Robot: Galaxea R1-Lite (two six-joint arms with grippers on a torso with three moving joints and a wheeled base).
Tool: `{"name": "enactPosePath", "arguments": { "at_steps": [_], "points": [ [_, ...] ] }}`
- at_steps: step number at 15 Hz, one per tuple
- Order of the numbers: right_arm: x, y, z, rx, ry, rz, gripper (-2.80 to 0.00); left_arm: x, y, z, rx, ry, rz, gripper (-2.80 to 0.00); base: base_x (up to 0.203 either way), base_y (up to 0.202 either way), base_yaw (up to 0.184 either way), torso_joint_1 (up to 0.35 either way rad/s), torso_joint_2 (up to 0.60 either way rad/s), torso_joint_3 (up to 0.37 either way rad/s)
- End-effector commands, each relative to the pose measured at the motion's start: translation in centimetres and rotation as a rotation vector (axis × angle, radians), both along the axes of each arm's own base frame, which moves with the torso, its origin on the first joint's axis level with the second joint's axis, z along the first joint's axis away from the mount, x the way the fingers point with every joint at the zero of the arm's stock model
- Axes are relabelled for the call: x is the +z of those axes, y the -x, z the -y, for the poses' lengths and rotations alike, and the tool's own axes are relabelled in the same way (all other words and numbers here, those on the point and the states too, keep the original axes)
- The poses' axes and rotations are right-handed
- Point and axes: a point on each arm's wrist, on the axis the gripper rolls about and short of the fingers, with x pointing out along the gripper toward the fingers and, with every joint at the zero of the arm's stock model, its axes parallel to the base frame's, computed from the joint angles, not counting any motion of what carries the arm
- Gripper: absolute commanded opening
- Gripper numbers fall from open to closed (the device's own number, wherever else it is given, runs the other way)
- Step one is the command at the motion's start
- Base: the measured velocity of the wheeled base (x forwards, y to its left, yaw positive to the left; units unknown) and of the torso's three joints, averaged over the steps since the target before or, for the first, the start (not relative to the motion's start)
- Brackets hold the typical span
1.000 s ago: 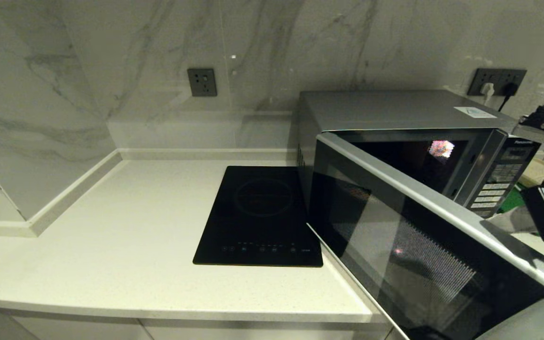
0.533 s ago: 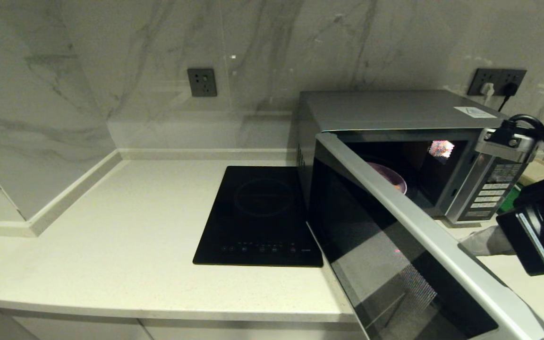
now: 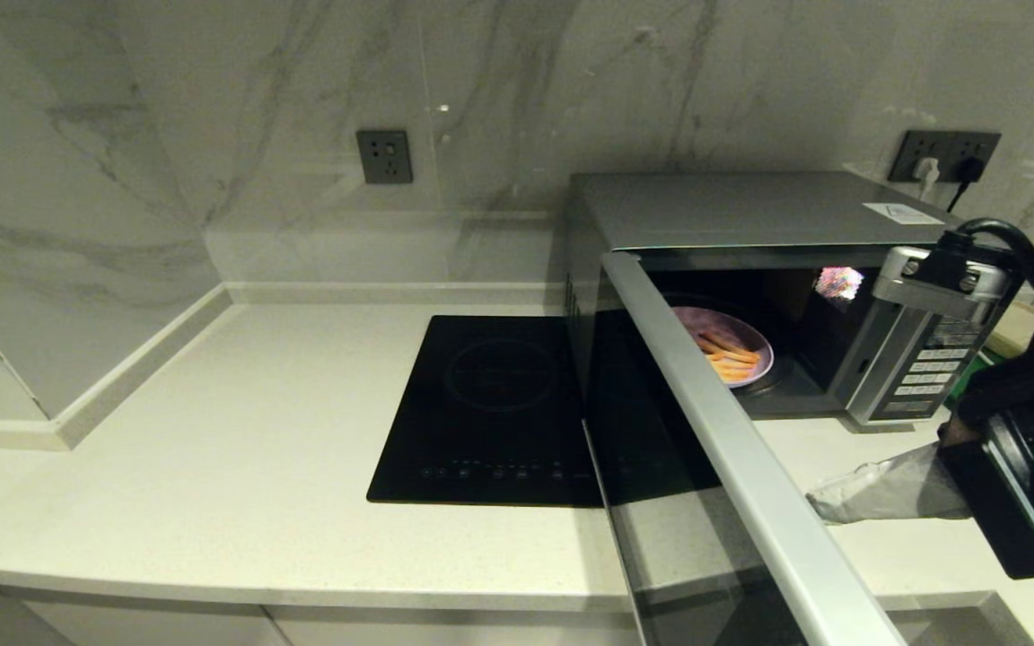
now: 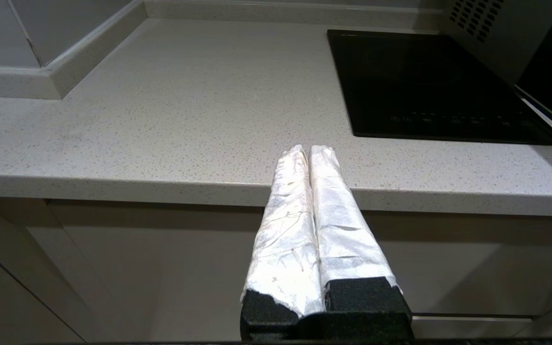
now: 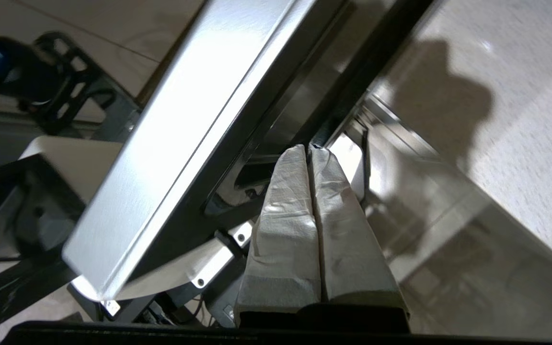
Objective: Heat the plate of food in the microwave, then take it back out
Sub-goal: Open the microwave oven, then take the plate out of the microwave
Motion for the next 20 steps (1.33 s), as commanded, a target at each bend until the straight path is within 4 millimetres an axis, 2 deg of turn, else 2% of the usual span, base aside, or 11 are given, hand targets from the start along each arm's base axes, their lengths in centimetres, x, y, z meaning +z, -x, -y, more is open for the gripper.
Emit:
{"name": "enactPosePath", "arguments": {
  "at_steps": [1,3,6,10,13,16,20],
  "points": [
    [0.0,0.8,0.1,0.069,-0.022,0.016,-2.8,0.0,0.0,0.0,0.001,0.001,0.0,-2.8,0.0,0.0,0.0,0.0,0.0,0.0],
    [-0.9,0.6,0.3,0.013,0.034,0.014,-2.8,0.0,0.0,0.0,0.001,0.001,0.0,-2.8,0.0,0.0,0.0,0.0,0.0,0.0],
    [-2.4,-1.1,1.4,-0.213,0.084,-0.01,-2.8,0.0,0.0,0.0,0.001,0.001,0.0,-2.8,0.0,0.0,0.0,0.0,0.0,0.0],
    [-4.8,-6.9,3.7,-0.669,0.039,-0.085,-2.8,0.0,0.0,0.0,0.001,0.001,0.0,-2.8,0.0,0.0,0.0,0.0,0.0,0.0],
    [-6.0,-10.8,4.3,-0.952,-0.134,-0.126,-2.8,0.0,0.0,0.0,0.001,0.001,0.0,-2.8,0.0,0.0,0.0,0.0,0.0,0.0],
    [-6.4,-12.9,4.0,-1.06,-0.221,-0.158,-2.8,0.0,0.0,0.0,0.001,0.001,0.0,-2.8,0.0,0.0,0.0,0.0,0.0,0.0],
    [-7.6,-15.6,3.3,-1.103,-0.195,-0.161,-2.8,0.0,0.0,0.0,0.001,0.001,-0.001,-2.8,0.0,0.0,0.0,0.0,0.0,0.0]
  ]
}}
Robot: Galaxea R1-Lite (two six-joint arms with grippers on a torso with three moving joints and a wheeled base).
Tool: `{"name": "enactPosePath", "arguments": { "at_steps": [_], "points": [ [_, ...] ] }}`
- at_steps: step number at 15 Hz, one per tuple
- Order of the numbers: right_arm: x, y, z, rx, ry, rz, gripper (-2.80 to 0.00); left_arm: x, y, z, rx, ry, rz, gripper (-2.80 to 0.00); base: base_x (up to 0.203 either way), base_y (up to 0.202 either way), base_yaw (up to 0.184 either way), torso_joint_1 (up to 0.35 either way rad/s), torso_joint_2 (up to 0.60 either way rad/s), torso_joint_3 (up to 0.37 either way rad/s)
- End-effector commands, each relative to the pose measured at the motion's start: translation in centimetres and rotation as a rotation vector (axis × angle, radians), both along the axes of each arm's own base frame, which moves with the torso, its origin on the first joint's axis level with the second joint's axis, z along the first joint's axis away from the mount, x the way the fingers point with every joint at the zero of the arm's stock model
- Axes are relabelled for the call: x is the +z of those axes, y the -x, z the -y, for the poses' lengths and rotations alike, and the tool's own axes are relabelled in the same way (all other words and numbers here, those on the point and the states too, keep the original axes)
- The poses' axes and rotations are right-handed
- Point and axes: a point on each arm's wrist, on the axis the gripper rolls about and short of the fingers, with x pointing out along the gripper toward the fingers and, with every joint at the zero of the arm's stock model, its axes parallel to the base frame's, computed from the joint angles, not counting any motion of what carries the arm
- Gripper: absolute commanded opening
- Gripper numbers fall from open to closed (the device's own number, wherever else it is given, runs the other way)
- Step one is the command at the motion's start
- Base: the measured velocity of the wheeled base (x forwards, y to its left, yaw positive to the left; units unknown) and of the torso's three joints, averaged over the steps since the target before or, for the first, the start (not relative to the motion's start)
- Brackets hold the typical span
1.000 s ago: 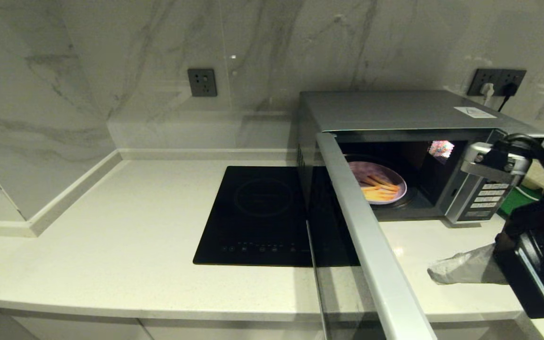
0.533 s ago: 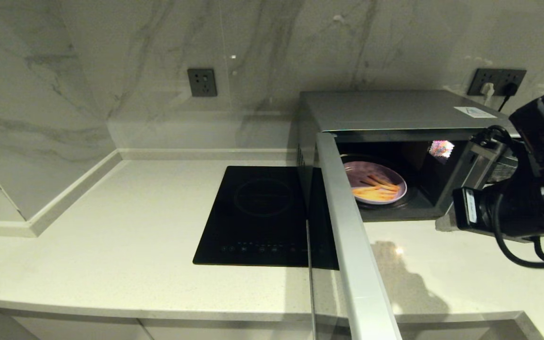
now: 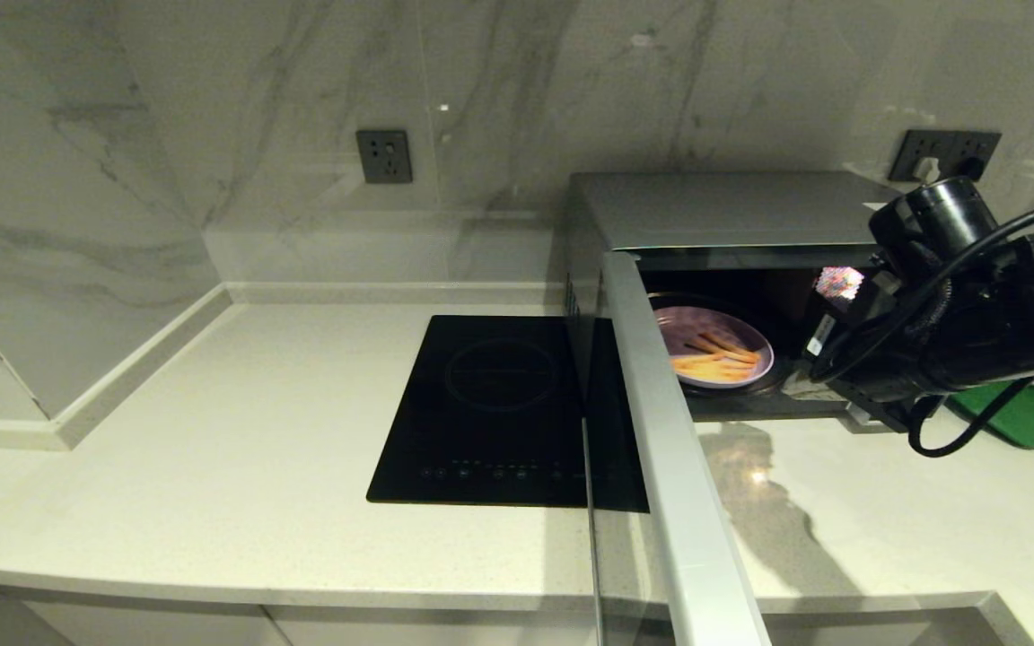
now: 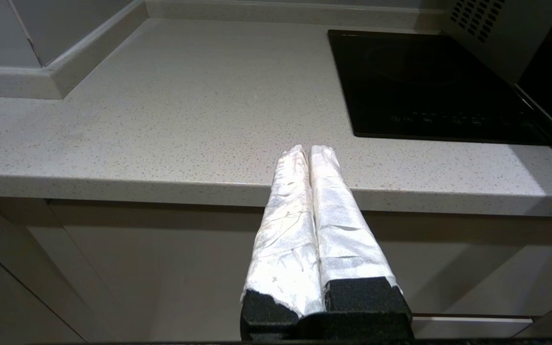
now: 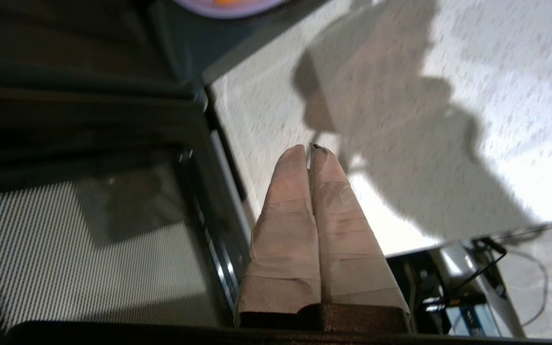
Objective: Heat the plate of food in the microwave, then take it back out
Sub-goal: Take the plate out of the microwave
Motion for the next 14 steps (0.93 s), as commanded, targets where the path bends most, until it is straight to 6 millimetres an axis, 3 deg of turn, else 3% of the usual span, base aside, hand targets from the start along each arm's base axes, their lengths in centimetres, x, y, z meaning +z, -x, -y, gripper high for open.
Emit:
{"name": "enactPosePath", "arguments": {
  "at_steps": [1,6,14],
  "points": [
    [-2.1,-2.3,-0.5,-0.033,0.041,-0.049,0.0,0.0,0.0,0.0,0.0,0.001,0.0,-2.8,0.0,0.0,0.0,0.0,0.0,0.0],
    [-3.4,-5.4,-0.3,-0.088,0.081,-0.053,0.0,0.0,0.0,0.0,0.0,0.001,0.0,-2.8,0.0,0.0,0.0,0.0,0.0,0.0],
    [-4.9,-8.0,-0.6,-0.185,0.119,-0.05,0.0,0.0,0.0,0.0,0.0,0.001,0.0,-2.8,0.0,0.0,0.0,0.0,0.0,0.0]
  ]
}}
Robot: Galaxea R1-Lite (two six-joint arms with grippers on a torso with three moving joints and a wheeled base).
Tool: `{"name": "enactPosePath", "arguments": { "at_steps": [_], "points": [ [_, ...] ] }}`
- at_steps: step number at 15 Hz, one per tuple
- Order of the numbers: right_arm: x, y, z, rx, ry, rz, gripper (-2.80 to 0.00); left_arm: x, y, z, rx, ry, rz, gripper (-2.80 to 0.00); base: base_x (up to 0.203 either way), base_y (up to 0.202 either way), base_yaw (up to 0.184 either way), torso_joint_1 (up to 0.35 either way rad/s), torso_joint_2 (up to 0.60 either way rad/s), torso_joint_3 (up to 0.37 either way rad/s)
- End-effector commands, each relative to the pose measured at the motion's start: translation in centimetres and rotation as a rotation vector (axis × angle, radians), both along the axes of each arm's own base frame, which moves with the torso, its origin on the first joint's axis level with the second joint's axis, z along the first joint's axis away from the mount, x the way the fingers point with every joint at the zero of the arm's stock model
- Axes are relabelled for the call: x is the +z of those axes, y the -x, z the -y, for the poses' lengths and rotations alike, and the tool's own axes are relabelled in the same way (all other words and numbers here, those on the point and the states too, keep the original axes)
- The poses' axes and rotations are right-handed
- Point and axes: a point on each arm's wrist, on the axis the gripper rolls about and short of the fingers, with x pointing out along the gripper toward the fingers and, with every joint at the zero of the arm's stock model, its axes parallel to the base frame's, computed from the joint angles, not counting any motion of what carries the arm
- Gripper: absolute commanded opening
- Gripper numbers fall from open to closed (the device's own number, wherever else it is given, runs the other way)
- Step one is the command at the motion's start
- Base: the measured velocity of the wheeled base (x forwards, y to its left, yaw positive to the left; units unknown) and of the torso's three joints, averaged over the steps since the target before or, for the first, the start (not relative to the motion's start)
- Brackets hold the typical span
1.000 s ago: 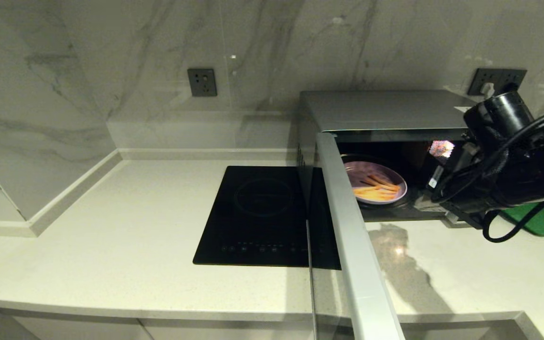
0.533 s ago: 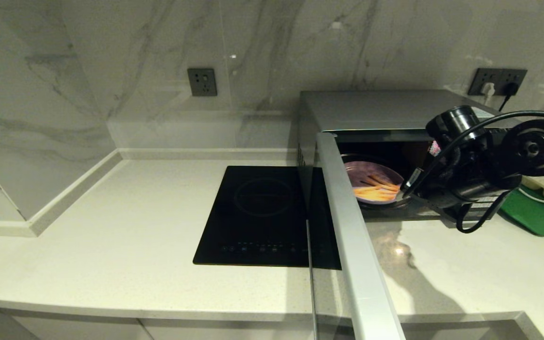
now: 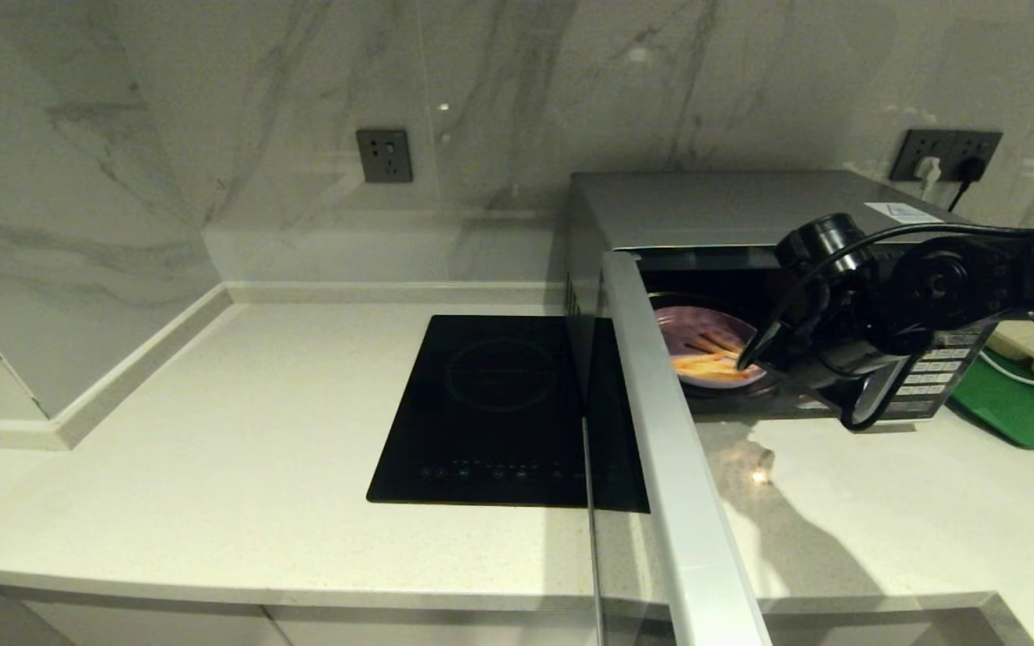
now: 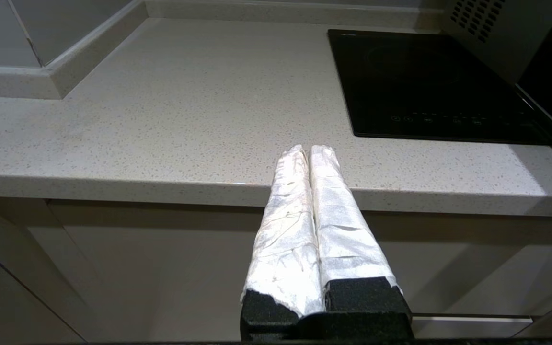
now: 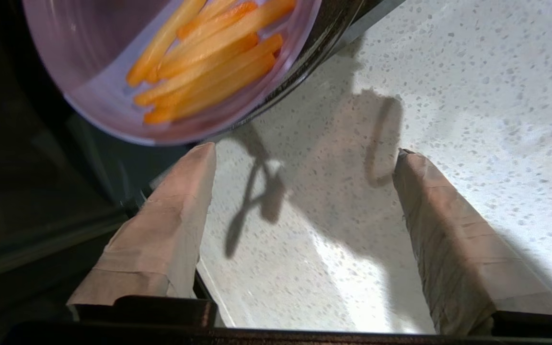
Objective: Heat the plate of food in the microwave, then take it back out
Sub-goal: Take the plate out of the microwave
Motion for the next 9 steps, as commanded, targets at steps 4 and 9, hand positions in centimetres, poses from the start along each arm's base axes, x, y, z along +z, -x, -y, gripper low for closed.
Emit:
{"name": "enactPosePath", "arguments": {
  "at_steps": [4,9],
  "points": [
    [-1.5,-1.9,-0.1,-0.061,-0.034,-0.014,0.0,0.0,0.0,0.0,0.001,0.001,0.0,-2.8,0.0,0.0,0.0,0.0,0.0,0.0],
    [-2.4,-3.4,0.3,-0.111,-0.06,-0.009,0.0,0.0,0.0,0.0,0.001,0.001,0.0,-2.8,0.0,0.0,0.0,0.0,0.0,0.0]
  ]
}}
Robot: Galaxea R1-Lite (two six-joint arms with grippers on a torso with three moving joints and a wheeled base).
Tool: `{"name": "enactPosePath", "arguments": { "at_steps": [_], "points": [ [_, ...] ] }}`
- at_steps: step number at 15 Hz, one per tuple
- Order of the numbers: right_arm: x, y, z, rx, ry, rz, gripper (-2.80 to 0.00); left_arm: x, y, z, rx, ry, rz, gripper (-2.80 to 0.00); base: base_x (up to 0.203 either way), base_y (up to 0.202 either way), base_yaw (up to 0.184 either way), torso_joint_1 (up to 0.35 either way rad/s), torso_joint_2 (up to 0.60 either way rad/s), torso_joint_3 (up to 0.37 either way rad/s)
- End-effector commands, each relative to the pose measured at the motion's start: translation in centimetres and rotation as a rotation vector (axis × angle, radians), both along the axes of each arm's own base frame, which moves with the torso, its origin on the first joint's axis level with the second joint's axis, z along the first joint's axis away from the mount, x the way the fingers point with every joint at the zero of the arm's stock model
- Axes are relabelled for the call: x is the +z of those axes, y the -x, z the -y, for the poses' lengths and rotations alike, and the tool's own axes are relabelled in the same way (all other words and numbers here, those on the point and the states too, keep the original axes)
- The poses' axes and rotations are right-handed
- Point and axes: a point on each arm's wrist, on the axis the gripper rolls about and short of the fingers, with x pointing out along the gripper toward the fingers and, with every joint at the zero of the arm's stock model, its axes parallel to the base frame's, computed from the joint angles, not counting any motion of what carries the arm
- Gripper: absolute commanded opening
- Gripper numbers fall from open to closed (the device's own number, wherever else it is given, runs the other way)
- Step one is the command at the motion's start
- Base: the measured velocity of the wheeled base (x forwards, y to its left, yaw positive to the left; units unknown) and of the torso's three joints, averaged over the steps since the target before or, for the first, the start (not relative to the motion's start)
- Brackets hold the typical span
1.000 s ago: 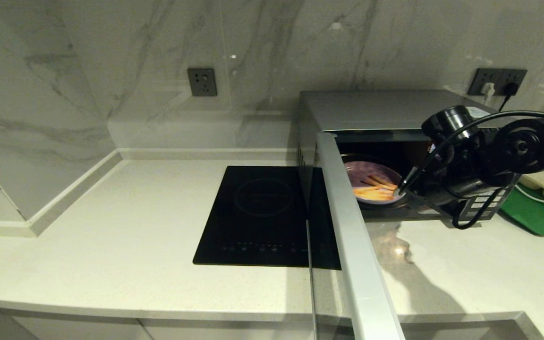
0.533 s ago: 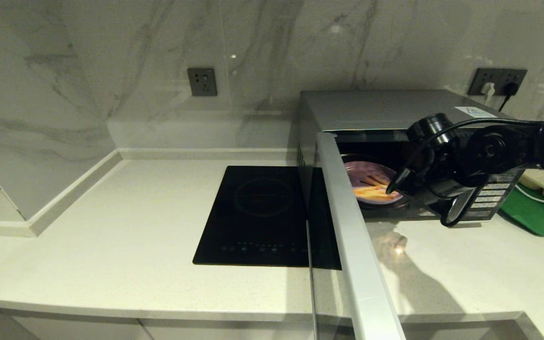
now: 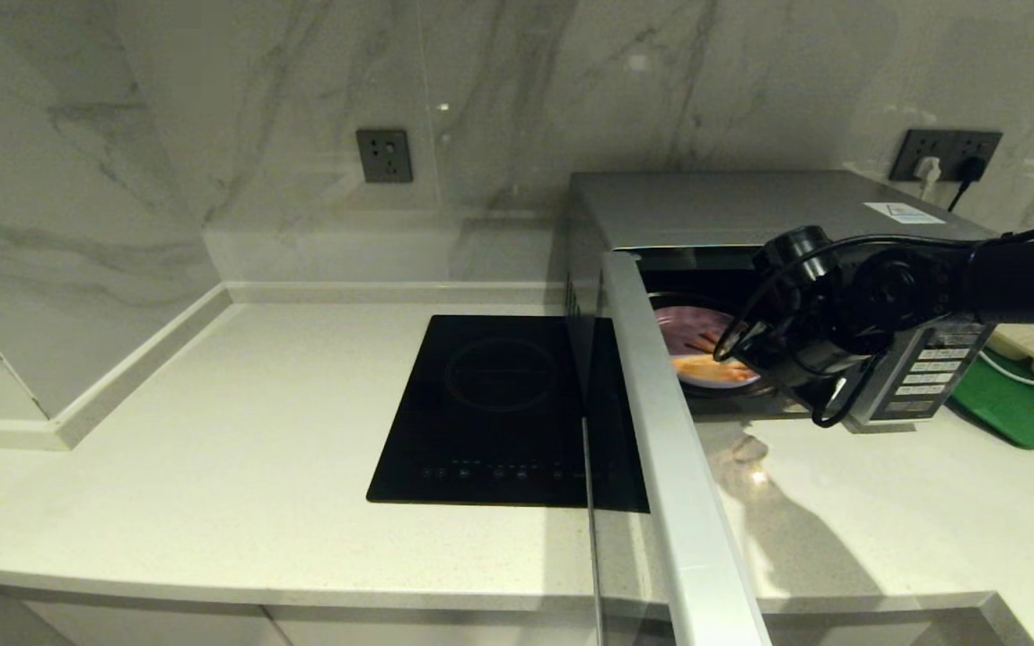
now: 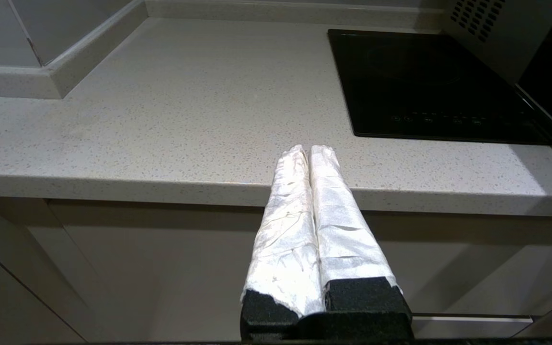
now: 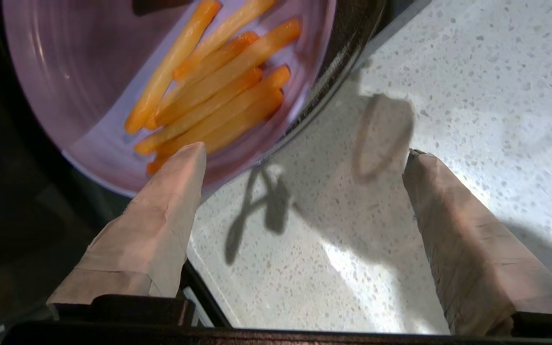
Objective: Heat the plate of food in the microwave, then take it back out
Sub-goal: Take the plate out of the microwave
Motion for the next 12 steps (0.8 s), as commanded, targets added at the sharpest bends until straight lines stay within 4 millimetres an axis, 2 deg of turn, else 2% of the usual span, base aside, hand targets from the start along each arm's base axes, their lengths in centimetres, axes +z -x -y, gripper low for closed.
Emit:
{"name": "enactPosePath", "arguments": {
  "at_steps": [1,6,12],
  "points": [
    [-1.2,-1.0,0.4,-0.021,0.001,-0.019,0.0,0.0,0.0,0.0,0.0,0.001,0.0,-2.8,0.0,0.0,0.0,0.0,0.0,0.0],
    [-2.3,-1.7,0.8,-0.049,-0.005,-0.037,0.0,0.0,0.0,0.0,0.0,0.001,0.0,-2.8,0.0,0.0,0.0,0.0,0.0,0.0],
    [-2.7,-1.8,1.2,-0.059,-0.001,-0.047,0.0,0.0,0.0,0.0,0.0,0.001,0.0,-2.8,0.0,0.0,0.0,0.0,0.0,0.0]
  ]
}}
